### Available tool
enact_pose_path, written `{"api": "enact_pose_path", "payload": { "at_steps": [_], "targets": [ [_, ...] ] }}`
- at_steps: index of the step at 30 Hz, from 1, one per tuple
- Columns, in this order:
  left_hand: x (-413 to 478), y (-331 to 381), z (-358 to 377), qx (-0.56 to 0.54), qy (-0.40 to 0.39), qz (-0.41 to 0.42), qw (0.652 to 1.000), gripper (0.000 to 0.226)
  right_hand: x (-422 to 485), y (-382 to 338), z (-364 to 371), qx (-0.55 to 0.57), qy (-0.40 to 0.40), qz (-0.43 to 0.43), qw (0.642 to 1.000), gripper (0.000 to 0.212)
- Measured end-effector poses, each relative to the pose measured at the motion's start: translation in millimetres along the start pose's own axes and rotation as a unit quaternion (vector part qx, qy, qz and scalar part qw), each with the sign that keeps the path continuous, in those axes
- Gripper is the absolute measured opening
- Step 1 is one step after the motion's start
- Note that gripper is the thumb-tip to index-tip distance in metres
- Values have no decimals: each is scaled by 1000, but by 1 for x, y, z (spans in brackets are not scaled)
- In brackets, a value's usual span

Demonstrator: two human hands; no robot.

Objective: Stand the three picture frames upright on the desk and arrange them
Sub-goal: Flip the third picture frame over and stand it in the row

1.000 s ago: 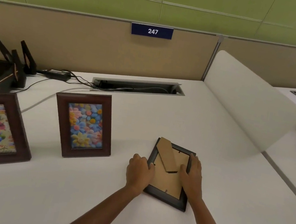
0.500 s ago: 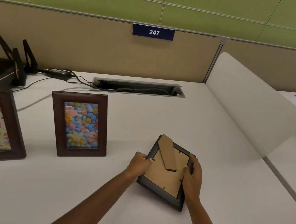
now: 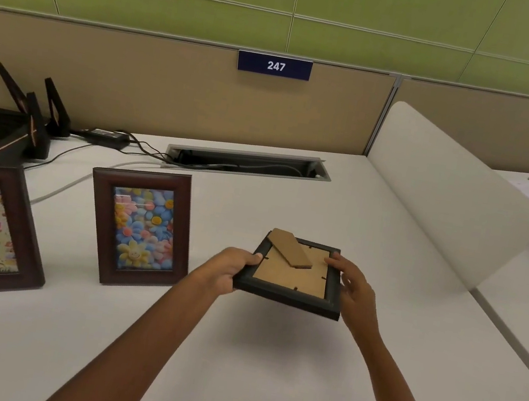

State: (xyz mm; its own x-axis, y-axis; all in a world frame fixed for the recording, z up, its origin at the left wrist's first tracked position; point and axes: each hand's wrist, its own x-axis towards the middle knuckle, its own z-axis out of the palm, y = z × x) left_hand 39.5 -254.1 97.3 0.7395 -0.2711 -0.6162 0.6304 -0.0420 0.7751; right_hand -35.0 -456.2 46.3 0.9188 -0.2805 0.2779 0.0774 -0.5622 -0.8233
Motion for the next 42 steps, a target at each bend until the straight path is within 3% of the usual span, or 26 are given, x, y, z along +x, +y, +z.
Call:
{"api": "enact_pose_path", "payload": {
  "at_steps": [3,6,10,14,18,24,28,38,42],
  "targets": [
    [-4,10,-3,-21,-26,-24,999,9,2,-2,-3,-26,-43,-57,997,40],
    [-7,15,-5,-89,-76,-23,993,8,7,-8,-4,10,0,-75,997,26],
    [-10,20,-7,-122,-153,-9,981,29,14,-14,-2,97,41,-37,994,7],
    [-1,17,-2,15,-73,44,996,57,21,-18,1,217,56,4,975,24],
    [11,6,4,137,24,104,985,66,27,-17,2,310,58,70,946,18],
    [18,2,10,145,36,103,983,68,34,-10,0,333,75,126,932,17],
    [22,-2,14,130,4,96,987,67,37,-5,2,381,66,172,906,14],
    [44,-10,23,31,-78,86,993,58,47,-2,6,397,-13,186,899,13],
    [54,-13,18,-11,-62,88,994,62,52,-1,12,402,-52,189,894,15]
  ]
}}
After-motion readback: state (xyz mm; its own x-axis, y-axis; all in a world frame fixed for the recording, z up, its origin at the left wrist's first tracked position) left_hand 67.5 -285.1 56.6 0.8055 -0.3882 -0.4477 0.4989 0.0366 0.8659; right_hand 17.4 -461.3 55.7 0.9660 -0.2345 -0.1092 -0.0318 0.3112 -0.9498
